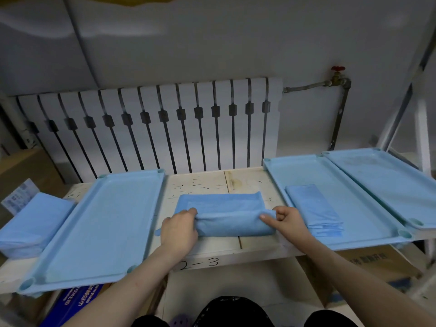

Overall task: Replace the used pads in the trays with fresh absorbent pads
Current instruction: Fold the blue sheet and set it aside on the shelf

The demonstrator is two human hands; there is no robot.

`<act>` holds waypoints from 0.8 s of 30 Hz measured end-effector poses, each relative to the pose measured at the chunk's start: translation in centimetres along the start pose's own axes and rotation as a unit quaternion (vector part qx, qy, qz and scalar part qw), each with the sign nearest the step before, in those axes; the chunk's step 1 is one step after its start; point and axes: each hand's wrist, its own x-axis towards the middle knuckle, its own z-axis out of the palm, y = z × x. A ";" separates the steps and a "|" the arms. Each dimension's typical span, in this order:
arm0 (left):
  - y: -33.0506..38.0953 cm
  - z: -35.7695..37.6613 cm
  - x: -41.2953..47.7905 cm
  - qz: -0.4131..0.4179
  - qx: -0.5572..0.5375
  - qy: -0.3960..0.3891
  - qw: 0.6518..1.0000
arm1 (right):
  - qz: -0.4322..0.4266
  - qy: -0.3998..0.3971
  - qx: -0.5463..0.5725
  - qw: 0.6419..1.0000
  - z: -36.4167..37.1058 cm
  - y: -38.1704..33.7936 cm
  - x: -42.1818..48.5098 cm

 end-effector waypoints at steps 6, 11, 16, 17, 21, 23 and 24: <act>0.4 -0.3 1.2 0.022 0.006 0.013 1.000 | 0.004 -0.188 -0.253 0.949 1.0 1.2 -0.3; 0.3 -1.0 2.3 0.014 0.020 -0.002 1.000 | 0.031 -0.103 -0.205 0.973 0.8 0.9 0.7; 0.8 -1.3 3.8 0.000 0.026 0.083 0.996 | 0.040 0.008 -0.148 0.988 1.4 0.0 2.6; 0.8 -1.1 4.4 0.001 0.033 0.109 0.994 | 0.048 0.021 -0.125 0.991 1.7 0.0 3.1; 1.7 -0.8 6.3 -0.021 0.099 0.069 0.993 | 0.136 0.025 -0.135 0.981 3.4 0.3 4.0; 2.4 -0.7 7.3 -0.020 0.118 0.027 0.992 | 0.182 0.023 -0.138 0.973 4.1 0.6 4.2; 2.8 -0.4 7.9 -0.010 0.123 0.019 0.992 | 0.196 0.029 -0.137 0.971 4.4 0.7 4.3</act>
